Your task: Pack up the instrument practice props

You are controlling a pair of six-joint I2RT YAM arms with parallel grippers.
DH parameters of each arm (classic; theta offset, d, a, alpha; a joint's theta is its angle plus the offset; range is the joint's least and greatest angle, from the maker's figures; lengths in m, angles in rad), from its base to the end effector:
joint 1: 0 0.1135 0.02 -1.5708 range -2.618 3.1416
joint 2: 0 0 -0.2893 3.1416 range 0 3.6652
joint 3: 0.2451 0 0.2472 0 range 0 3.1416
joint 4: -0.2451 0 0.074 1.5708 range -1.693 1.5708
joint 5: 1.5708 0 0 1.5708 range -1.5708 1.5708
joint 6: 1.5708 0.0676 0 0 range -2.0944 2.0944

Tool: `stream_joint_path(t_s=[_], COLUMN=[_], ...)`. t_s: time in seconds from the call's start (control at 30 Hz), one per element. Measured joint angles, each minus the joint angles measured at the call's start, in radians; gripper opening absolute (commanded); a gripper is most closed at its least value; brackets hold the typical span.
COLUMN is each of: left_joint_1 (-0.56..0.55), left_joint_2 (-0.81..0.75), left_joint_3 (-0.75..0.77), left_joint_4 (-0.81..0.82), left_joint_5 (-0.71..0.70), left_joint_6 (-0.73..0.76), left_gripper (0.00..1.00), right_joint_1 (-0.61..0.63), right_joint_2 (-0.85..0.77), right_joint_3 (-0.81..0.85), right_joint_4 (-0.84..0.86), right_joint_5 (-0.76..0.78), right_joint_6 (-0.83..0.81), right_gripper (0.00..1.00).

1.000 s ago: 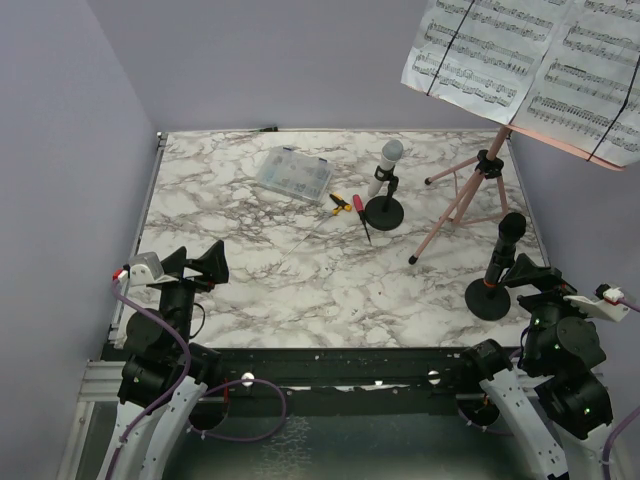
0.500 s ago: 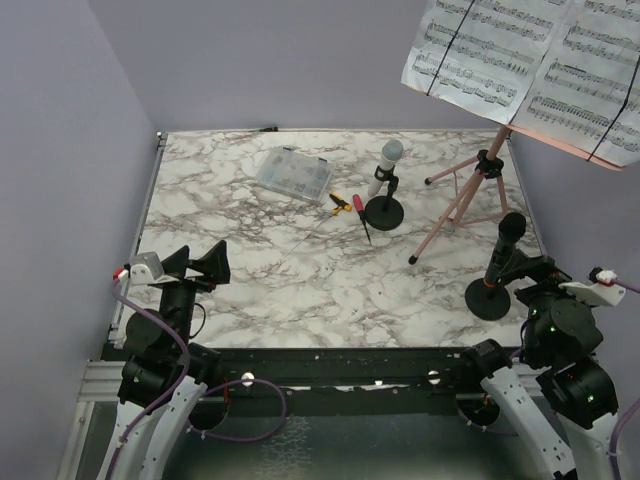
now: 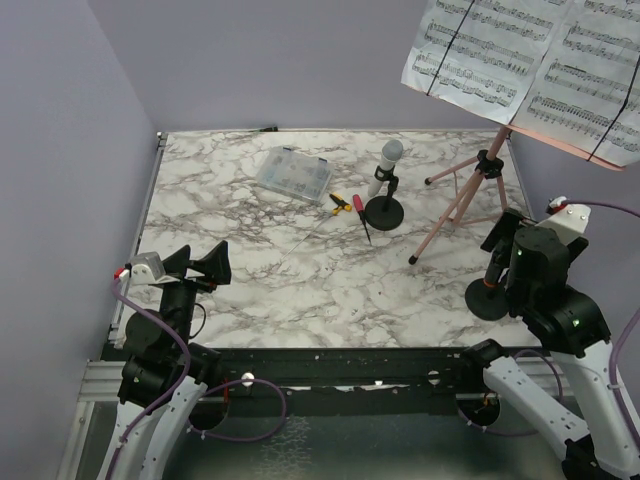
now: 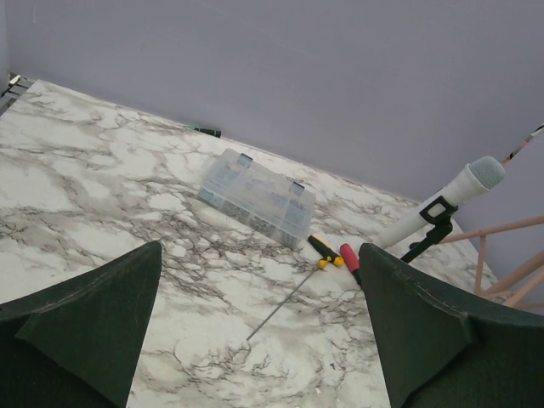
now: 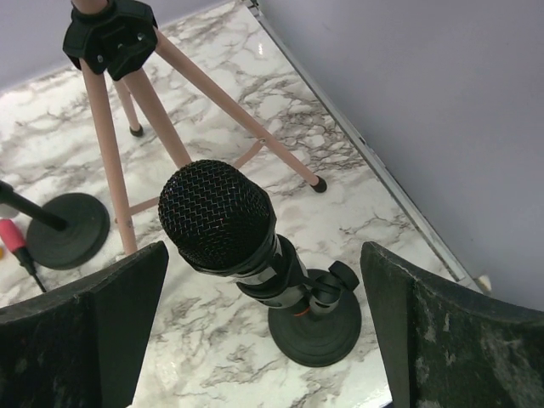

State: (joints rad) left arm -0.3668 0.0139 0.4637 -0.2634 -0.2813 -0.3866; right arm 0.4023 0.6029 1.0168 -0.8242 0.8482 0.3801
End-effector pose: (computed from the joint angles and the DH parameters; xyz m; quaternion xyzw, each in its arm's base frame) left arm 0.0601 -0.0030 0.3016 -0.1142 0.6308 -0.1972 0.7417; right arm 0.0990 -0.0130 0.3816 0.2171 0.7647 -0.1276 0.5931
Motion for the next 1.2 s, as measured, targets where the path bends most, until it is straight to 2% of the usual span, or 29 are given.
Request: stream_joint_path(t_s=[0.23,0.4,0.53,0.6,0.77,0.87,1.0,1.2], left_joint_1=[0.001,0.001,0.001,0.001,0.001,0.001,0.005,0.011], left_joint_2=[0.000,0.000,0.000,0.000,0.000,0.000,0.000,0.000], left_joint_3=[0.000,0.000,0.000,0.000,0.000,0.000,0.000,0.000], left_joint_4=[0.000,0.000,0.000,0.000,0.000,0.000,0.001,0.009], left_joint_5=[0.002,0.004,0.006,0.007,0.008,0.009,0.015,0.030], left_joint_6=[0.002,0.005,0.006,0.006,0.006,0.006,0.006,0.006], left_gripper=[0.99,0.99,0.99,0.99,0.99,0.99,0.99,0.99], right_joint_1=[0.000,0.000,0.000,0.000,0.000,0.000,0.000,-0.002], right_joint_2=[0.031,0.110,0.167,0.184,0.199,0.200,0.192,0.183], right_joint_3=[0.001,-0.011,-0.038,-0.049,-0.057,-0.058,-0.057,-0.016], right_joint_4=[0.013,0.054,0.101,0.119,0.148,0.151,0.158,0.139], right_joint_5=[-0.013,-0.015,-0.020,-0.023,-0.026,-0.037,-0.104,-0.316], right_joint_6=[-0.134,-0.208,-0.258,-0.277,-0.318,-0.339,-0.383,-0.437], right_gripper=[0.89,0.83,0.73,0.66,0.38,0.28,0.20,0.16])
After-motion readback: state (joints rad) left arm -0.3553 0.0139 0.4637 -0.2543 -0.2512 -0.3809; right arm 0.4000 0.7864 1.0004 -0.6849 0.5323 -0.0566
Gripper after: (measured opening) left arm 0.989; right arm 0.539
